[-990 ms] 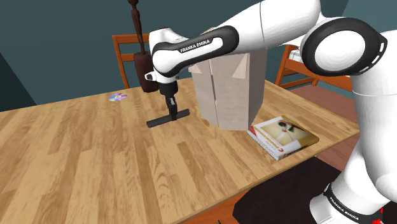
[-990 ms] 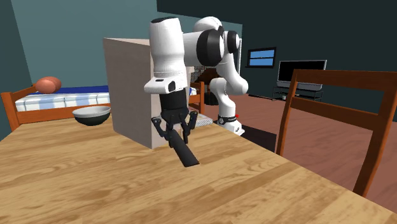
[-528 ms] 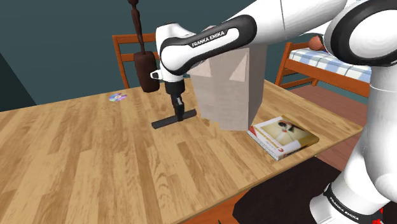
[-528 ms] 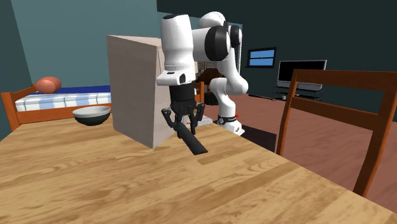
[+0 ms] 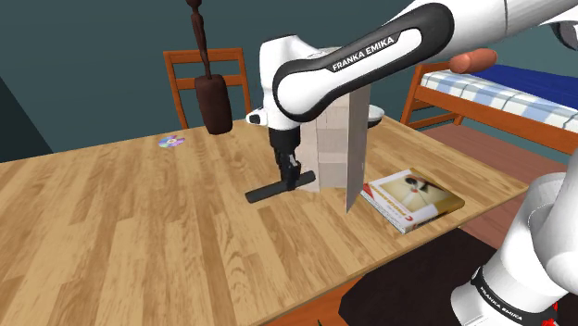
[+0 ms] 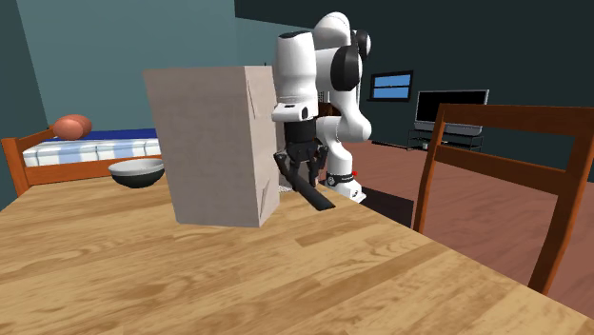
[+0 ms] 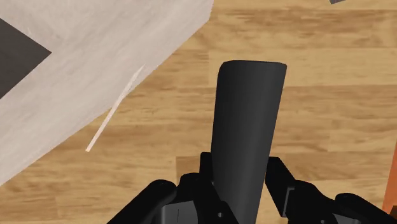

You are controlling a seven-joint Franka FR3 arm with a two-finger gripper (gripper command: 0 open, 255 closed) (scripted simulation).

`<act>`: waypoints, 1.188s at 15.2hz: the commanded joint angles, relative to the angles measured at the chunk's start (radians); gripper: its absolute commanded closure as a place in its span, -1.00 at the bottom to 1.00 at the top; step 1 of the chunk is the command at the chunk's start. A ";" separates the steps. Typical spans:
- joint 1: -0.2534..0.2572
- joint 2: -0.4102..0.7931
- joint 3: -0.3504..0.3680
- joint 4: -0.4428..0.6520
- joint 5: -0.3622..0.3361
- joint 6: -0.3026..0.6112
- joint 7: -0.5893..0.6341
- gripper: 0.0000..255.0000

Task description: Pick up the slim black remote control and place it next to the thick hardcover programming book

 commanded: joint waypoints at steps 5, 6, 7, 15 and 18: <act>0.014 -0.232 0.010 -0.268 0.049 0.039 -0.006 1.00; 0.018 -0.271 0.011 -0.308 0.058 0.041 -0.006 1.00; 0.023 -0.310 0.013 -0.347 0.066 0.041 -0.006 1.00; 0.084 -0.651 0.026 -0.630 0.137 -0.014 0.012 1.00; 0.117 -0.793 0.032 -0.721 0.162 -0.065 0.029 1.00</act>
